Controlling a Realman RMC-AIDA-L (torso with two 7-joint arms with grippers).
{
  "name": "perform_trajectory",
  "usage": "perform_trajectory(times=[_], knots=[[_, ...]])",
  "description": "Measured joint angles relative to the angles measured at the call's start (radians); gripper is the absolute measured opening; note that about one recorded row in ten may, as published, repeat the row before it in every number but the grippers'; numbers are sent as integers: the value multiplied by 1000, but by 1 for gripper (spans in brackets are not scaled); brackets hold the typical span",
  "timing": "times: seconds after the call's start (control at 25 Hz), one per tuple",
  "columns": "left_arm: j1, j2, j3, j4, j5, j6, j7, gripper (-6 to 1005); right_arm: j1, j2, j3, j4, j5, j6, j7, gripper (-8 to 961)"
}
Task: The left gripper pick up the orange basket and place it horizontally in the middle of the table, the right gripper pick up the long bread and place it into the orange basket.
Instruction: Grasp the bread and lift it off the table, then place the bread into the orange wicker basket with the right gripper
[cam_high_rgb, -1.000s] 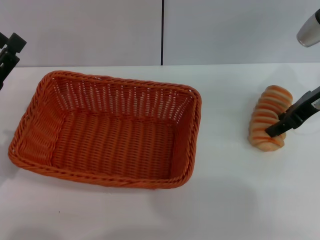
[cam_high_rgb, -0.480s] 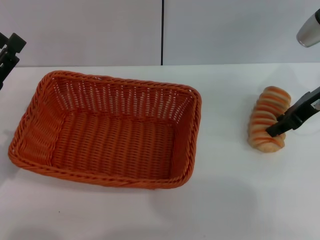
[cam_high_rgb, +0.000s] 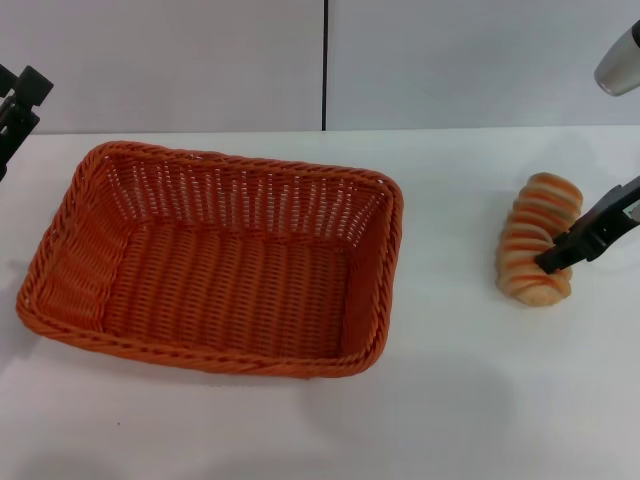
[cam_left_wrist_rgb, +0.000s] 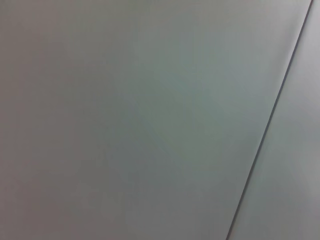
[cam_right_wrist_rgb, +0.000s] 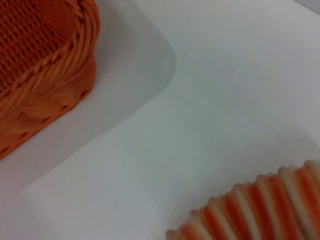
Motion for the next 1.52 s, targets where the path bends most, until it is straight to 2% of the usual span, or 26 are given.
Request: perform_trajectory(times=[0.56, 0.64, 0.68, 0.8, 1.0, 1.08, 1.12, 1.16, 1.2, 1.24, 1.28, 1.36, 1.44, 1.48, 1.52], knots=[[-4, 0, 0, 0, 0, -1, -7, 758, -11, -6, 23, -16, 1, 6, 0, 246], [-5, 0, 0, 0, 0, -1, -8, 758, -16, -4, 34, -33, 2, 7, 0, 235], [-6, 0, 0, 0, -1, -1, -8, 758, -33, 5, 54, -83, 15, 6, 0, 227], [-6, 1, 0, 0, -3, -1, -9, 758, -57, 13, 63, -139, 56, 6, 0, 204], [-1, 1, -4, 0, -6, -2, -14, 758, -144, 15, 68, -292, 340, 17, -42, 166], [-2, 1, -4, 0, -6, -5, -15, 758, -168, 18, 66, -328, 503, 18, -97, 152], [-4, 1, -4, 0, -5, -7, -16, 758, -168, 18, 66, -328, 503, 18, -97, 147], [-6, 1, -3, 1, -5, -7, -18, 758, -172, 18, 60, -335, 573, 14, -117, 142], [-6, 1, -3, 1, -5, -7, -18, 758, -173, 18, 41, -342, 715, -6, -158, 136], [-9, 1, -2, 3, -5, -7, -20, 758, -173, 18, 41, -342, 715, -6, -158, 131], [-11, 1, -2, 5, -5, -8, -20, 758, -159, 20, 14, -342, 807, -30, -190, 125], [-12, 2, -1, 5, -5, -8, -20, 758, -149, 21, -7, -340, 842, -44, -207, 124], [-14, 2, -2, 5, -6, -10, -20, 758, -126, 23, -57, -329, 885, -59, -228, 122], [-15, 2, -2, 5, -6, -12, -20, 758, -96, 29, -121, -307, 901, -64, -243, 120], [-15, 2, -2, 5, -6, -12, -20, 758, -96, 29, -121, -307, 901, -64, -243, 118]])
